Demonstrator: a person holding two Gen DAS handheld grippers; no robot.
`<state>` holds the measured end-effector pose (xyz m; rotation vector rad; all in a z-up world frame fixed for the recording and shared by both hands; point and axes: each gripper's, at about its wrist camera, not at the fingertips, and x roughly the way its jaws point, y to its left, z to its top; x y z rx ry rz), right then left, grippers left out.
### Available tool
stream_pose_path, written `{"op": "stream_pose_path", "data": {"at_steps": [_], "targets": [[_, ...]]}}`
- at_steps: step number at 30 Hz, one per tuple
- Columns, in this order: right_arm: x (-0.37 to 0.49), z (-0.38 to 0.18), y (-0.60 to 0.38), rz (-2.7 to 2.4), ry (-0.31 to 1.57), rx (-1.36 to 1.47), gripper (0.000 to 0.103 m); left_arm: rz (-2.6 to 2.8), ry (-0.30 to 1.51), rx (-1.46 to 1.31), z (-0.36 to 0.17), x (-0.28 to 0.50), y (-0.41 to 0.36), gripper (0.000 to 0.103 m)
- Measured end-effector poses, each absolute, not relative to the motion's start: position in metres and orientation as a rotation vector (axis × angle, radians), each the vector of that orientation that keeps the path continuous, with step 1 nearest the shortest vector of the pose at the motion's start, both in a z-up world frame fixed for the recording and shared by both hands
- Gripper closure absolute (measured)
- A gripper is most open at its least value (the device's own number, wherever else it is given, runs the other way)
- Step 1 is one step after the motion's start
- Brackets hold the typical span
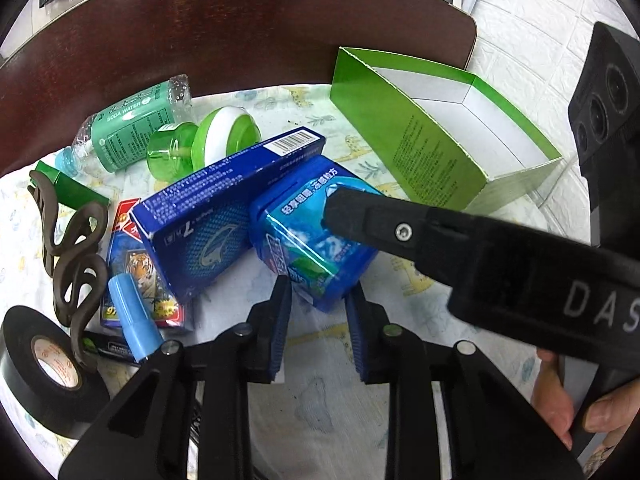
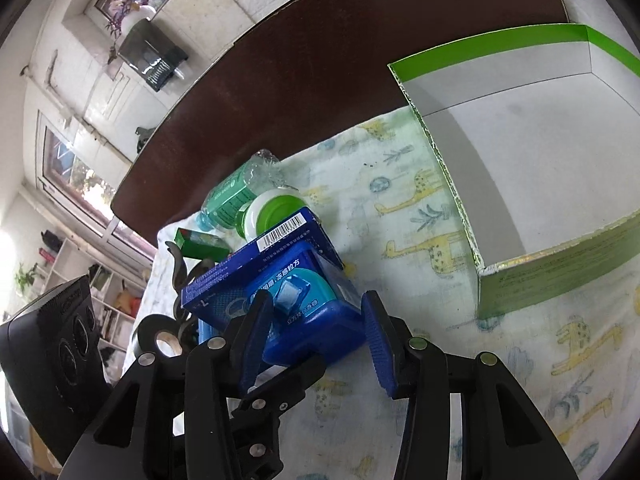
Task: Organize rigid objects
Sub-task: 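Reach the right gripper to the blue square pack and close on it, then carry the blue square pack with the right gripper into the green box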
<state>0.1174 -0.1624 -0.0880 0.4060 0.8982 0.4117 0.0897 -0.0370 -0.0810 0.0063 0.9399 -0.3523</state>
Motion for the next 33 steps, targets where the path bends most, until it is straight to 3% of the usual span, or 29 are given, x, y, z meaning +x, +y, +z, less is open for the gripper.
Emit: {"op": "stream_pose_path", "data": {"at_steps": [33], "targets": [[0.082,0.025,-0.236,0.360,0.618,0.416,0.057,-0.479,0.609,0.203,0.050,0.083,-0.121,0.075]]}}
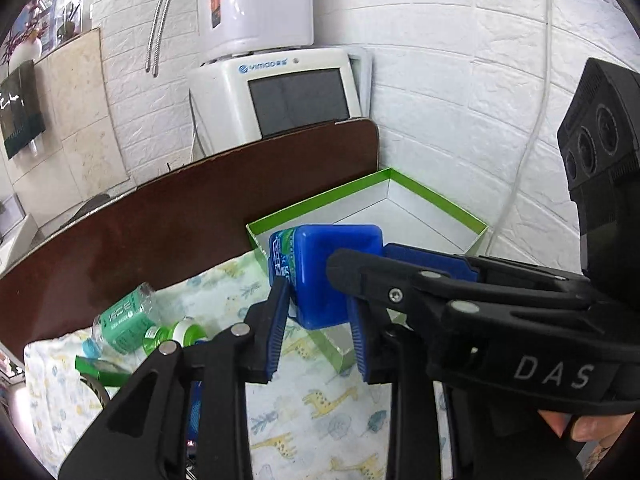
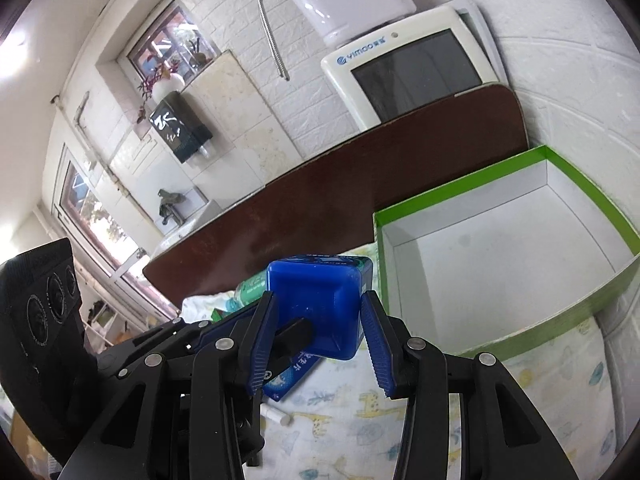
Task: Organize rigid objects
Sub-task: 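Carry the blue square pack with the right gripper into the green box, then open the right gripper to drop the pack and withdraw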
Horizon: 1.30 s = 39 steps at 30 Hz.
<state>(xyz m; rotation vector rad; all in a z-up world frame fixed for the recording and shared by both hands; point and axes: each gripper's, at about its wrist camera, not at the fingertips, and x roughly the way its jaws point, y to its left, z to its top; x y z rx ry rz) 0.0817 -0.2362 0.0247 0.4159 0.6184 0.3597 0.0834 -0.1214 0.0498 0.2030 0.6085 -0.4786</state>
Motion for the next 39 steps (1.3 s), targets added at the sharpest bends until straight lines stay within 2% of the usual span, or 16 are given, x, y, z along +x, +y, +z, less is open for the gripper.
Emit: {"op": "stream_pose_path", "data": {"at_steps": [8,18,29,35,39], "targets": [[0.087,0.030,-0.274,0.318,0.574,0.453,0.057,-0.529,0.623,0.239,0.049,0.101,-0.159,0.071],[0.104,-0.011,-0.306,0.283,0.654,0.520,0.057,-0.541,0.744,0.271,0.009,0.122,-0.185,0.071],[0.116,-0.039,-0.301,0.282,0.737,0.532,0.057,-0.529,0.852,0.273,-0.019,0.127,-0.185,0.071],[0.109,-0.043,-0.297,0.263,0.750,0.528,0.057,-0.510,0.823,0.284,-0.015,0.116,-0.177,0.071],[0.103,-0.035,-0.294,0.251,0.737,0.523,0.057,-0.486,0.807,0.251,-0.007,0.109,-0.158,0.067]]}}
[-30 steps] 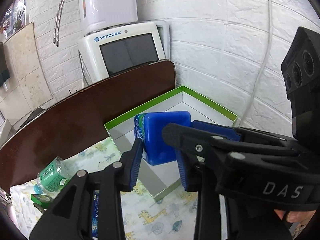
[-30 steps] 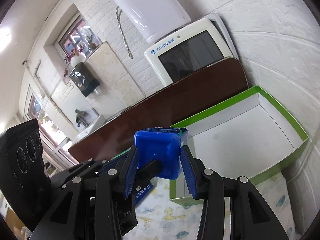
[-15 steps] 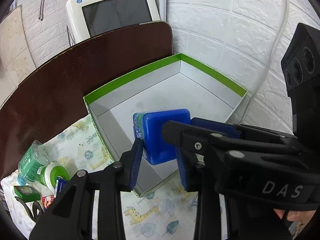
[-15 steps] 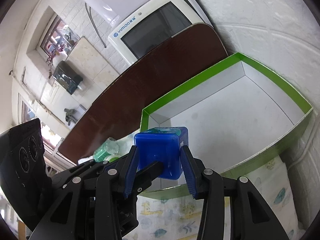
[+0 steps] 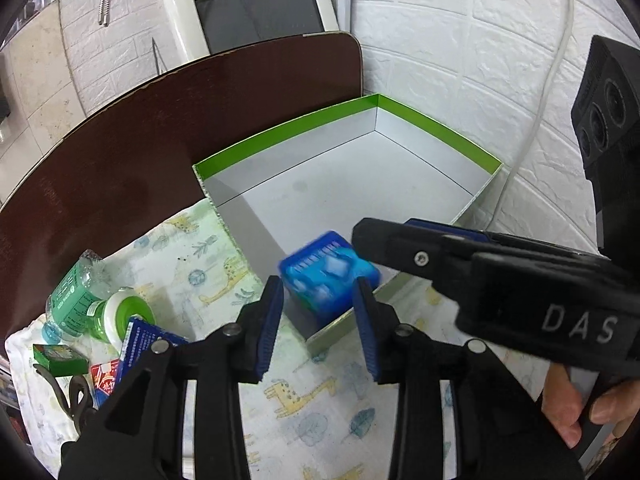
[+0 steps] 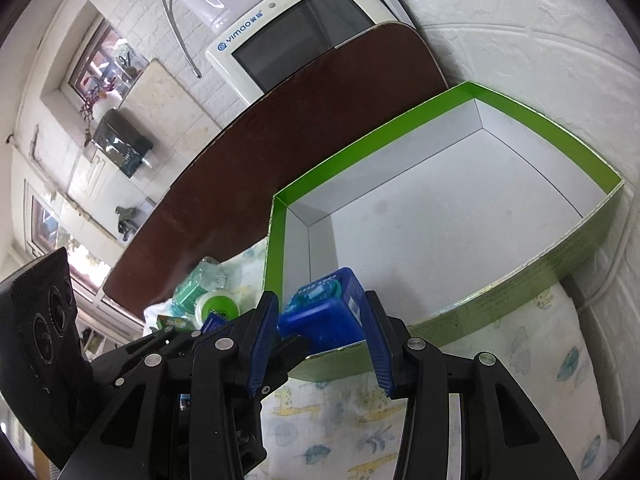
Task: Organize rigid objects
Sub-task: 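Open the right gripper to drop the pack and withdraw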
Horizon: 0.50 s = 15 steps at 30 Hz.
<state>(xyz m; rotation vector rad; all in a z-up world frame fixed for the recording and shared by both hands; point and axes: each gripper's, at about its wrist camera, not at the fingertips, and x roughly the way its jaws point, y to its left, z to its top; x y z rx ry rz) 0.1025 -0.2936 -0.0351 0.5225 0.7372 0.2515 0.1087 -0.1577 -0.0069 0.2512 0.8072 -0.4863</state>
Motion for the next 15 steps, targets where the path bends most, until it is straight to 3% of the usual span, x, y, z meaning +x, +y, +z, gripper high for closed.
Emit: {"op": "stream_pose_path", "data": {"at_steps": [8,15], "targets": [[0.091,-0.010,-0.255,0.297,0.710,0.439,0.057,-0.314,0.720,0.154,0.018,0.091,-0.074,0.043],[0.096,-0.012,-0.199,0.382,0.758,0.358,0.057,-0.181,0.708,0.092,0.010,0.068,-0.002,0.037]]}}
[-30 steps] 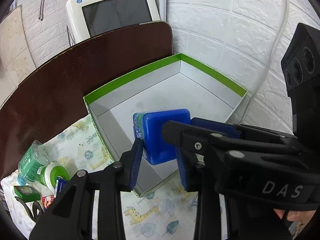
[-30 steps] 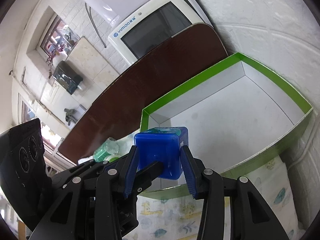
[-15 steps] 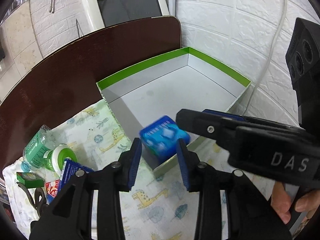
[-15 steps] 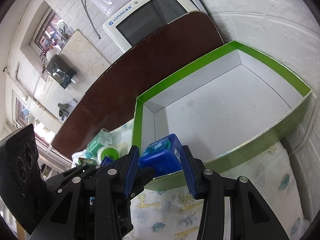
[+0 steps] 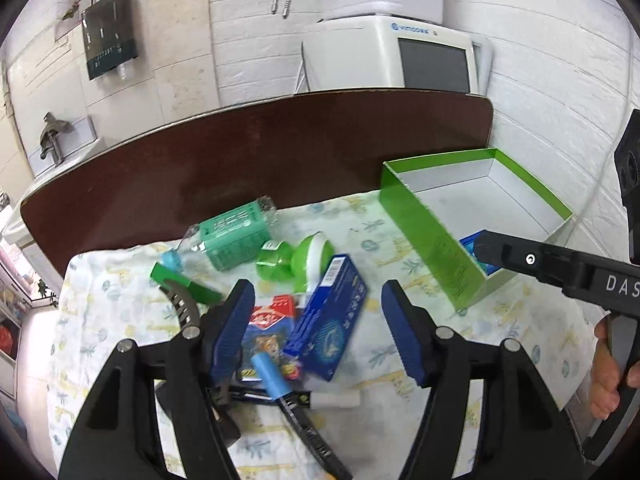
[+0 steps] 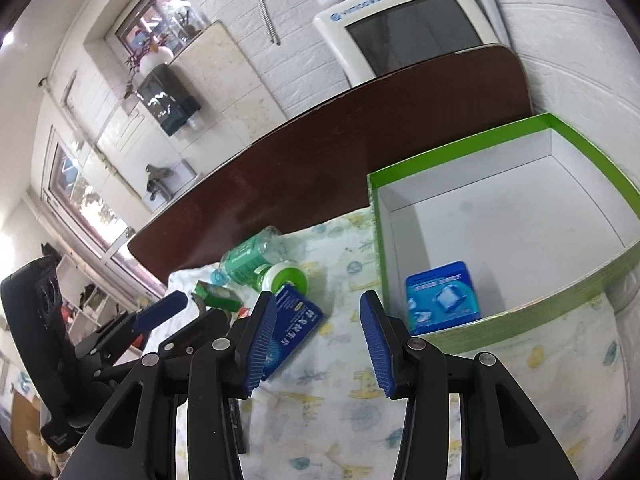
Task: Organize rigid objects
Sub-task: 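Open the right gripper to drop the pack and withdraw, then grasp the blue medicine box with the right gripper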
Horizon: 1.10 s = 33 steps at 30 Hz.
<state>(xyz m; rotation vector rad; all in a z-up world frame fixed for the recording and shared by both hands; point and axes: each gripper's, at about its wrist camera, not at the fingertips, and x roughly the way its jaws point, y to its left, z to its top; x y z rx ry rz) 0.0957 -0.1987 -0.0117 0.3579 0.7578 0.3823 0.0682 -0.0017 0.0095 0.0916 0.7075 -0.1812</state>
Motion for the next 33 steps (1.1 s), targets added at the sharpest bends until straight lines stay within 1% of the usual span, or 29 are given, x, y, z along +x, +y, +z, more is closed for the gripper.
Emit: {"op": "stream_pose_path", "data": {"at_steps": [8,10,11,12,13,14,15,19,21,24,26,27,28,33], "targets": [[0.109,-0.034,-0.150,0.405,0.852,0.259,0.057,-0.191,0.797,0.042,-0.027,0.059,0.026,0.037],[0.116,-0.040,-0.142,0.407,0.865,0.214,0.049,-0.221,0.810,0.020,-0.032,0.058,0.026,0.039],[0.120,-0.043,-0.137,0.400,0.867,0.191,0.040,-0.238,0.819,0.007,-0.035,0.057,0.025,0.039],[0.124,-0.044,-0.133,0.397,0.868,0.177,0.037,-0.252,0.827,-0.003,-0.037,0.058,0.024,0.042],[0.130,-0.045,-0.131,0.401,0.871,0.172,0.037,-0.261,0.835,-0.013,-0.039,0.059,0.021,0.046],[0.135,-0.046,-0.129,0.408,0.874,0.176,0.037,-0.271,0.851,-0.026,-0.042,0.062,0.020,0.059],[0.142,-0.047,-0.127,0.416,0.878,0.180,0.037,-0.278,0.867,-0.038,-0.044,0.065,0.019,0.068],[0.170,-0.052,-0.118,0.400,0.905,0.161,0.036,-0.280,0.911,-0.074,-0.054,0.079,0.019,0.077],[0.182,-0.056,-0.114,0.402,0.916,0.168,0.036,-0.281,0.921,-0.078,-0.058,0.082,0.020,0.084],[0.196,-0.065,-0.107,0.413,0.946,0.174,0.036,-0.264,0.930,-0.078,-0.060,0.088,0.025,0.084],[0.201,-0.075,-0.107,0.421,1.006,0.203,0.037,-0.253,0.926,-0.082,-0.059,0.092,0.031,0.085],[0.200,-0.080,-0.108,0.444,1.026,0.225,0.044,-0.259,0.927,-0.090,-0.058,0.094,0.033,0.084],[0.197,-0.082,-0.109,0.451,1.030,0.225,0.046,-0.265,0.928,-0.098,-0.057,0.095,0.036,0.084],[0.170,-0.077,-0.120,0.472,1.029,0.214,0.047,-0.241,0.917,-0.073,-0.056,0.095,0.034,0.083]]}}
